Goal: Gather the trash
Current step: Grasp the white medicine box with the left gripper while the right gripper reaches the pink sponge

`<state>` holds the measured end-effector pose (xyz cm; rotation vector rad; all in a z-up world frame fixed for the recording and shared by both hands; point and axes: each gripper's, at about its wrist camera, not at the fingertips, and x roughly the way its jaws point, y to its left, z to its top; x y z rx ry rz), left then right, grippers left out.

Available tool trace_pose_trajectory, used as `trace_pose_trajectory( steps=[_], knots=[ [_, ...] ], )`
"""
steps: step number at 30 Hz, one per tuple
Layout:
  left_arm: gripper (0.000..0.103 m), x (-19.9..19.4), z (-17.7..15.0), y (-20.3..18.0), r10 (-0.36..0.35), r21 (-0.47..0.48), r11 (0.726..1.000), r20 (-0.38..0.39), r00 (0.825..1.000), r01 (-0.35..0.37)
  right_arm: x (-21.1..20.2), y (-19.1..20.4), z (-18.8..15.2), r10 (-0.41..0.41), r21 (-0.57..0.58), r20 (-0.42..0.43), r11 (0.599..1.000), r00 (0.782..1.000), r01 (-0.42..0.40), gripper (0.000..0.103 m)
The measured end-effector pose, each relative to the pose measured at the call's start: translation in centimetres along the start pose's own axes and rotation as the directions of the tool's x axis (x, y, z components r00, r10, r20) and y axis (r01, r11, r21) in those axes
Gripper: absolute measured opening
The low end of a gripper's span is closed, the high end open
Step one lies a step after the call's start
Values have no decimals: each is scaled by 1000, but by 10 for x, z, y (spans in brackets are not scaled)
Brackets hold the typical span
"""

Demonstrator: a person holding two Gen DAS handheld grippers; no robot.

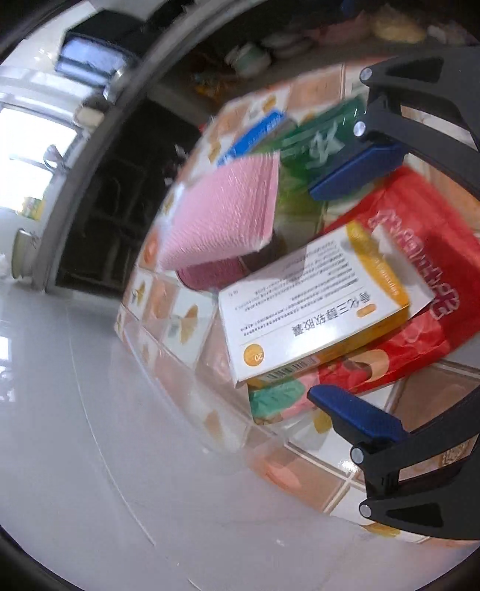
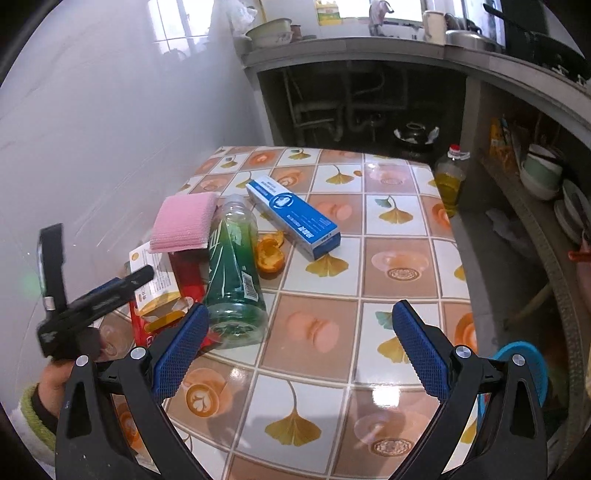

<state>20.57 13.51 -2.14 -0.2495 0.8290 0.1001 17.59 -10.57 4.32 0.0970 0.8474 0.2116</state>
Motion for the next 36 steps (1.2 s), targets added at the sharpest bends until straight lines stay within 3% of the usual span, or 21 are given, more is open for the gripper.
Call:
trace_pose_trajectory(
  steps=[7, 12, 16, 22, 28, 36],
  knots=[
    [97, 32, -2, -12, 115, -5, 993, -29, 993, -115, 8, -2, -1, 19, 3, -21, 1000, 1000, -19, 95],
    [97, 40, -5, -6, 144, -31, 989, -18, 989, -145, 8, -4, -2, 16, -2, -23, 1000, 1000, -16, 95],
    [93, 35, -6, -3, 131, -10, 991, -9, 991, -132, 10, -4, 3, 27, 3, -31, 1000, 999, -27, 95],
    [84, 27, -13, 4, 86, -13, 996, -12, 996, -87, 19, 21, 34, 118, -49, -28, 992, 993, -119, 95],
    [81, 23, -18, 10, 44, -13, 999, -8, 999, -44, 60, 75, 71, 218, -147, -125, 961, 968, -236, 95],
    [80, 11, -31, 19, 2, 8, 1000, -21, 1000, -1, 128, 128, 96, 145, -241, -230, 949, 962, -201, 95]
  ],
)
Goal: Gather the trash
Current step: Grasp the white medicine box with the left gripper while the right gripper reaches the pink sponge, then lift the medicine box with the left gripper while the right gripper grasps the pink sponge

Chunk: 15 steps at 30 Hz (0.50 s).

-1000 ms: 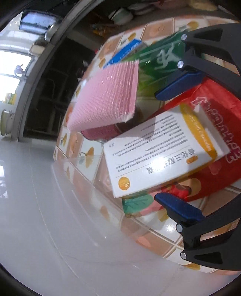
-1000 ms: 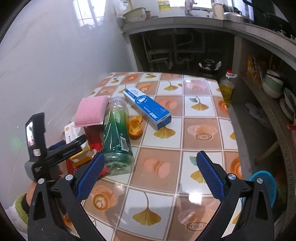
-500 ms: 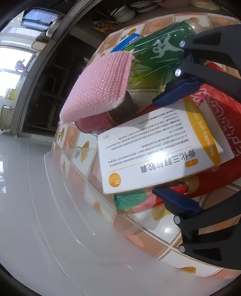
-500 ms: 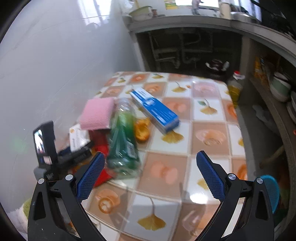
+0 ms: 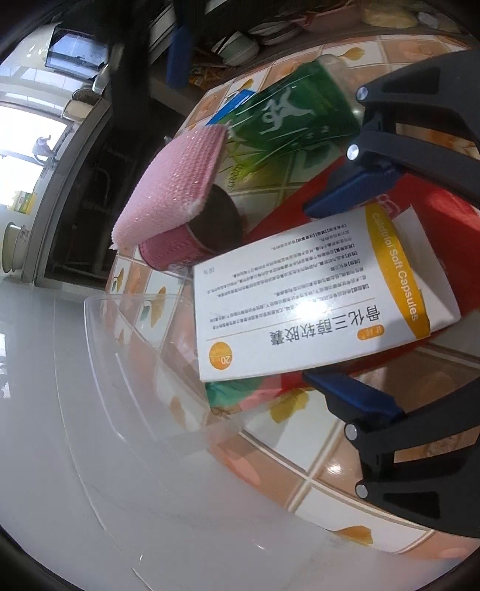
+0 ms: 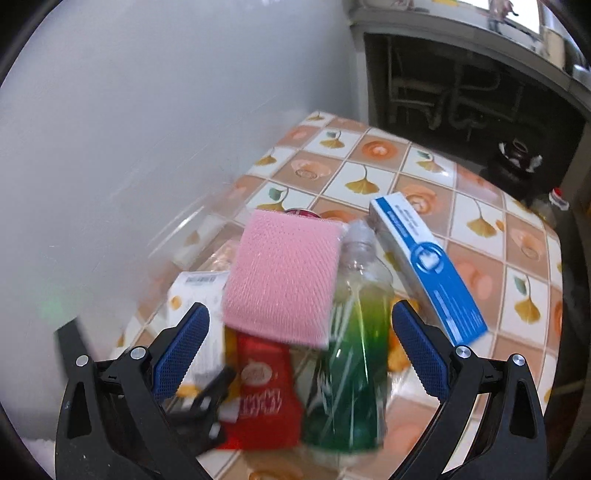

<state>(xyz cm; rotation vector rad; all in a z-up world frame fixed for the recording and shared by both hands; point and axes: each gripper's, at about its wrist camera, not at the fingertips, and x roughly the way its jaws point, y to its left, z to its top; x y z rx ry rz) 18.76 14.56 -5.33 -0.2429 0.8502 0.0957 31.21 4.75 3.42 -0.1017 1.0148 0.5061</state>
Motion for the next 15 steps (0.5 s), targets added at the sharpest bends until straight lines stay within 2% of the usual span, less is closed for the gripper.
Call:
trace_pose_trajectory(
  steps=[9, 15],
  knots=[
    [80, -14, -12, 7, -42, 30, 999, -26, 999, 43, 48, 14, 18, -89, -55, -86, 995, 992, 84, 95],
    [80, -17, -14, 7, -52, 57, 997, -28, 998, 54, 56, 14, 20, -88, -43, -115, 996, 989, 84, 95]
  ],
)
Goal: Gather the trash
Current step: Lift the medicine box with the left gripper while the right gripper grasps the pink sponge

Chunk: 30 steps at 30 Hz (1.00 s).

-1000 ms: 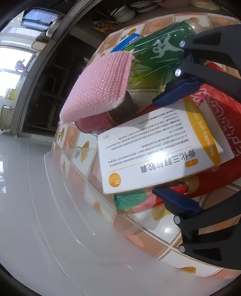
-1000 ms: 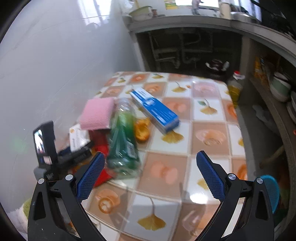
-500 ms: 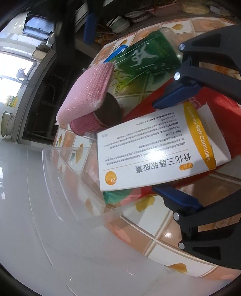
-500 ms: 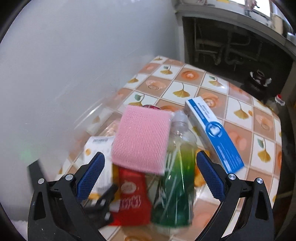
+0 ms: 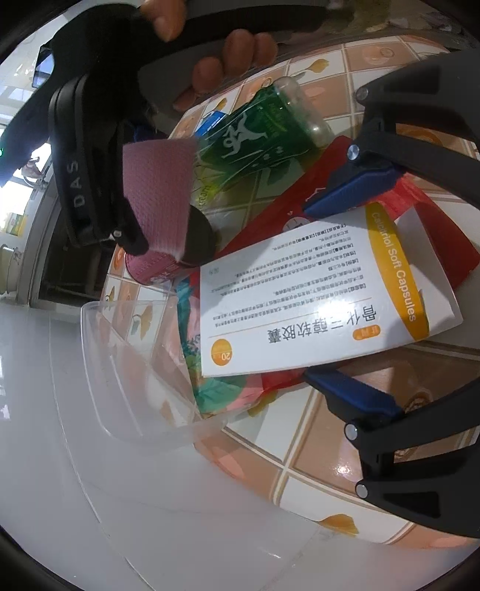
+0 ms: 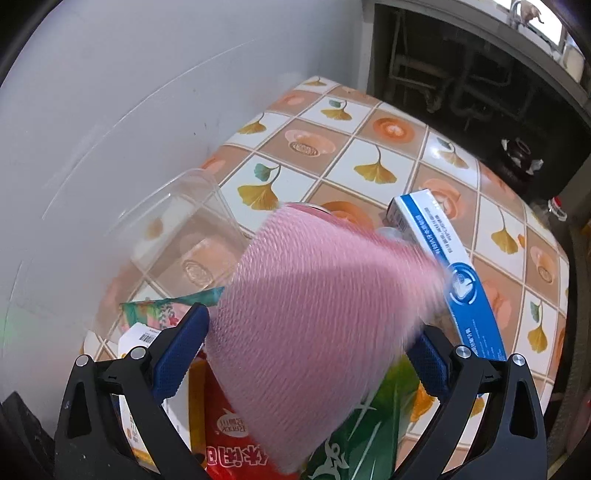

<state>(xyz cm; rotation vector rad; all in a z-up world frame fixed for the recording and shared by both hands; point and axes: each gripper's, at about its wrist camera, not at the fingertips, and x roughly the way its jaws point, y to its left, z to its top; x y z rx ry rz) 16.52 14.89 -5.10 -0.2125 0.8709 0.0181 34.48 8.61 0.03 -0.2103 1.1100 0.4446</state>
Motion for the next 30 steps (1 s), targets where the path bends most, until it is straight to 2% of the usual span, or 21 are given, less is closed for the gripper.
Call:
trace_pose_trajectory(
  steps=[5, 7, 10, 12, 21, 26, 28, 30],
  knots=[
    [80, -2, -2, 1, 1, 12, 1000, 3, 1000, -1, -4, -2, -1, 5, 11, 20, 1000, 1000, -6, 95],
    [80, -3, -3, 0, 5, 20, 1000, 7, 1000, -5, -5, -4, 0, 16, 19, 29, 1000, 999, -17, 90],
    [80, -6, -5, 0, 7, 26, 1000, 9, 1000, -7, -13, -8, -1, 39, 31, 46, 999, 998, -40, 79],
    [80, -7, -7, 1, 6, 25, 1000, 8, 1000, -7, -19, -10, -1, 58, 36, 56, 998, 997, -60, 68],
    [79, -19, -9, 0, 8, 34, 999, 31, 999, -9, -45, -22, -13, 141, 85, 100, 985, 985, -150, 38],
    [78, -34, -9, -3, -5, 50, 999, 66, 998, 1, -73, -31, -28, 196, 97, 146, 973, 970, -211, 36],
    [63, -40, -9, -1, -28, 44, 999, 75, 997, 25, -89, -39, -39, 227, 105, 171, 963, 959, -246, 36],
    [61, -45, -9, 1, -50, 36, 998, 70, 996, 48, -107, -49, -54, 250, 110, 200, 955, 947, -276, 36]
  ],
)
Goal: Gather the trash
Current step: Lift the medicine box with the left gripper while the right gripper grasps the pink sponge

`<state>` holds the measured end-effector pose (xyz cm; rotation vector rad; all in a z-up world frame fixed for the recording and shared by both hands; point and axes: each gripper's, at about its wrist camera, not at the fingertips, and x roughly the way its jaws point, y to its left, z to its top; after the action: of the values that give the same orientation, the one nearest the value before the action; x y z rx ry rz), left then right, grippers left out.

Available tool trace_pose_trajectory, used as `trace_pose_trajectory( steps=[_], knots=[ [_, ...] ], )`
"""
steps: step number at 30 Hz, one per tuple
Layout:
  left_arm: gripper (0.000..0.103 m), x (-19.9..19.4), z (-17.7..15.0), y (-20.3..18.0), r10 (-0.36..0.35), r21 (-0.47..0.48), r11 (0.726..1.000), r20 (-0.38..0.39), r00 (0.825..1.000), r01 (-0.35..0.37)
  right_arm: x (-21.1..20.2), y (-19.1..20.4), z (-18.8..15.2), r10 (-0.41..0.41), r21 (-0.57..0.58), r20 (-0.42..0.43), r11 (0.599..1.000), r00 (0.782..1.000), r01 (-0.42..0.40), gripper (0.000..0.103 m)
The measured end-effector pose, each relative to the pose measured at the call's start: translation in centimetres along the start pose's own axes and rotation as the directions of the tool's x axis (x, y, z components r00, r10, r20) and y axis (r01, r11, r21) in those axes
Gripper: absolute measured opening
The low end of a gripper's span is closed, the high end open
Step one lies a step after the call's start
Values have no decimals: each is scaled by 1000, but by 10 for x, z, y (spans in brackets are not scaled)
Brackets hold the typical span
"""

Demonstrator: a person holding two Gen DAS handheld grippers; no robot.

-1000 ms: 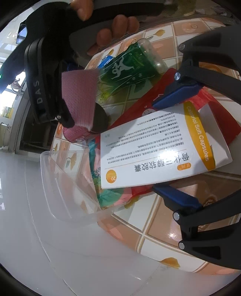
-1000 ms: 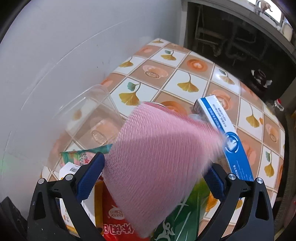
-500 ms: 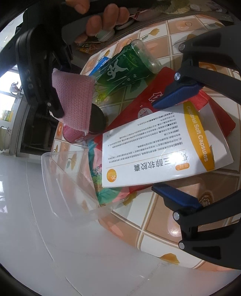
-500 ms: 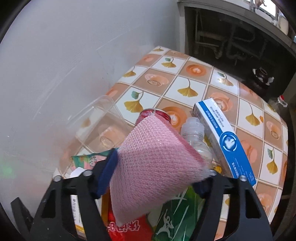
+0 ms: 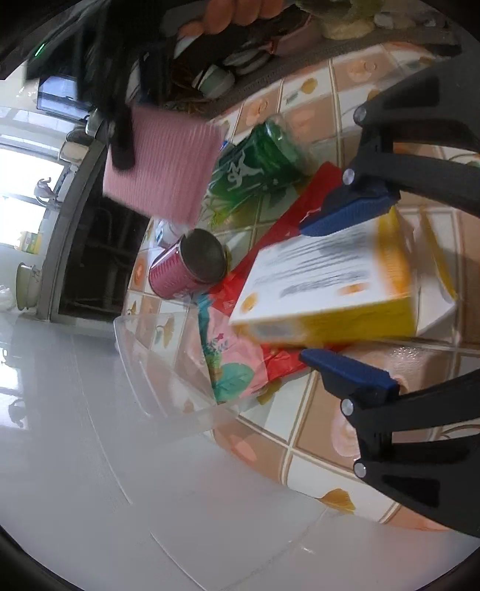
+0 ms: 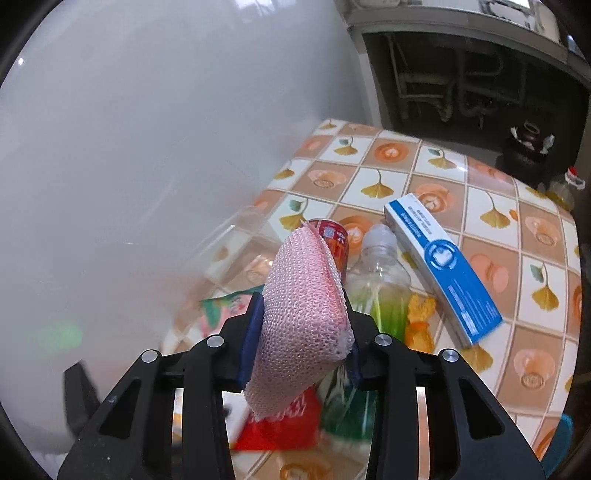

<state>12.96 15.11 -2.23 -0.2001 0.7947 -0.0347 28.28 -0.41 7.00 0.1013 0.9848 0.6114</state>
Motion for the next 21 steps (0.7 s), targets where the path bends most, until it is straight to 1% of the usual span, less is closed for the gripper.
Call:
trace_pose_trajectory(
  steps=[2, 4, 7, 8, 9, 11, 13, 14, 16, 17, 19, 20, 21],
  knots=[
    [61, -3, 0, 0, -8, 6, 1000, 0, 1000, 8, -21, -9, -14, 15, 14, 18, 1000, 1000, -15, 36],
    [61, -6, -3, -1, -25, 11, 1000, -6, 1000, 26, -42, -22, -31, 52, 42, 24, 998, 998, -53, 36],
    [61, -9, -4, -2, -66, 11, 998, -29, 997, 66, -64, -39, -62, 83, 70, -2, 994, 997, -83, 36],
    [64, -9, -4, -3, -83, 6, 997, -39, 996, 83, -70, -45, -76, 98, 80, -23, 992, 995, -96, 37],
    [75, -7, -1, -4, -93, -6, 996, -54, 994, 93, -72, -51, -88, 110, 87, -48, 991, 993, -106, 37],
    [86, -5, 1, -7, -79, -9, 997, -67, 995, 79, -71, -60, -111, 121, 98, -99, 989, 988, -111, 38],
    [88, 6, 5, -16, -67, 32, 997, -111, 992, 71, -62, -68, -130, 131, 111, -166, 987, 977, -113, 39],
    [90, 13, 6, -22, -48, 74, 996, -140, 989, 59, -57, -74, -139, 128, 126, -191, 986, 973, -105, 40],
    [90, 25, 4, -31, 10, 147, 989, -169, 986, 16, -47, -81, -150, 130, 132, -232, 986, 964, -101, 40],
    [90, 30, 4, -35, 25, 170, 985, -181, 983, 6, -44, -83, -154, 124, 132, -240, 987, 963, -94, 42],
    [90, 39, 2, -39, 51, 199, 980, -195, 979, -11, -36, -86, -157, 70, 108, -256, 993, 964, -43, 46],
    [90, 43, 2, -39, 68, 214, 977, -202, 977, -23, -34, -85, -157, 42, 94, -256, 995, 966, -18, 53],
    [90, 47, 1, -41, 87, 233, 972, -205, 975, -38, -30, -83, -154, 2, 69, -251, 998, 968, 16, 63]
  ],
)
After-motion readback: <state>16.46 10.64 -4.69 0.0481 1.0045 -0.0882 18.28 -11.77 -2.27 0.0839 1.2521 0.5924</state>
